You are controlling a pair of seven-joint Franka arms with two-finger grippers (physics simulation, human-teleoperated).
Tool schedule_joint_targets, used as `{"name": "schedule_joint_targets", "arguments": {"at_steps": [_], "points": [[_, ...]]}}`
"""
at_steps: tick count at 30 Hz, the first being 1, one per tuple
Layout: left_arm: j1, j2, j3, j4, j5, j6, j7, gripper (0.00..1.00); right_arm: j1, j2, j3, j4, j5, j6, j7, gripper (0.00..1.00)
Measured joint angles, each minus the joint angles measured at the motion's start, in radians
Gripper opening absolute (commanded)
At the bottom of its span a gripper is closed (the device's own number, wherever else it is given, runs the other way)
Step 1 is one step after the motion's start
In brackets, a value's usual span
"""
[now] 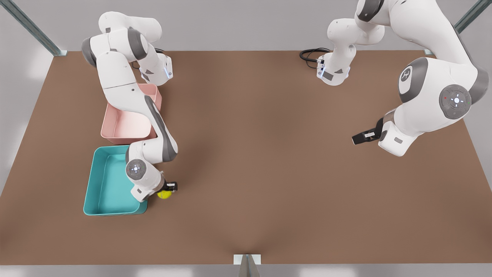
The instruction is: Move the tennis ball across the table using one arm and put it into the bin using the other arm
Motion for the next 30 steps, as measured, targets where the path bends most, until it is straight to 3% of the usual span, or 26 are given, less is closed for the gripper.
{"name": "schedule_joint_targets", "arguments": {"at_steps": [5,12,14,16,22,25,28,30], "points": [[-0.001,0.0,0.0,0.0,0.0,-0.001,0.001,1.0,-0.095,-0.133,0.001,-0.038,0.003,-0.029,-0.02,0.76],[-0.008,0.0,-0.002,-0.007,0.004,-0.02,0.004,1.0,-0.297,-0.137,0.0,-0.053,0.004,-0.113,-0.12,0.76],[-0.009,0.0,-0.003,-0.007,0.004,-0.031,0.005,1.0,-0.306,-0.131,0.0,-0.074,0.005,-0.124,-0.149,0.76],[-0.01,0.0,-0.003,-0.008,0.003,-0.039,0.006,1.0,-0.307,-0.124,0.0,-0.082,0.004,-0.133,-0.173,1.0],[-0.009,0.0,-0.003,-0.008,0.002,-0.053,0.007,1.0,-0.3,-0.124,0.004,-0.06,0.012,-0.147,-0.227,1.0],[-0.009,0.0,-0.003,-0.008,0.001,-0.064,0.007,1.0,-0.211,-0.136,0.015,0.11,0.033,-0.213,-0.225,1.0],[-0.005,-0.002,-0.002,-0.005,0.001,-0.073,0.008,1.0,-0.178,-0.241,0.016,0.236,0.02,-0.394,-0.194,1.0],[0.0,-0.004,-0.001,-0.004,0.001,-0.081,0.011,1.0,-0.187,-0.401,0.018,0.182,0.004,-0.509,-0.178,1.0]]}}
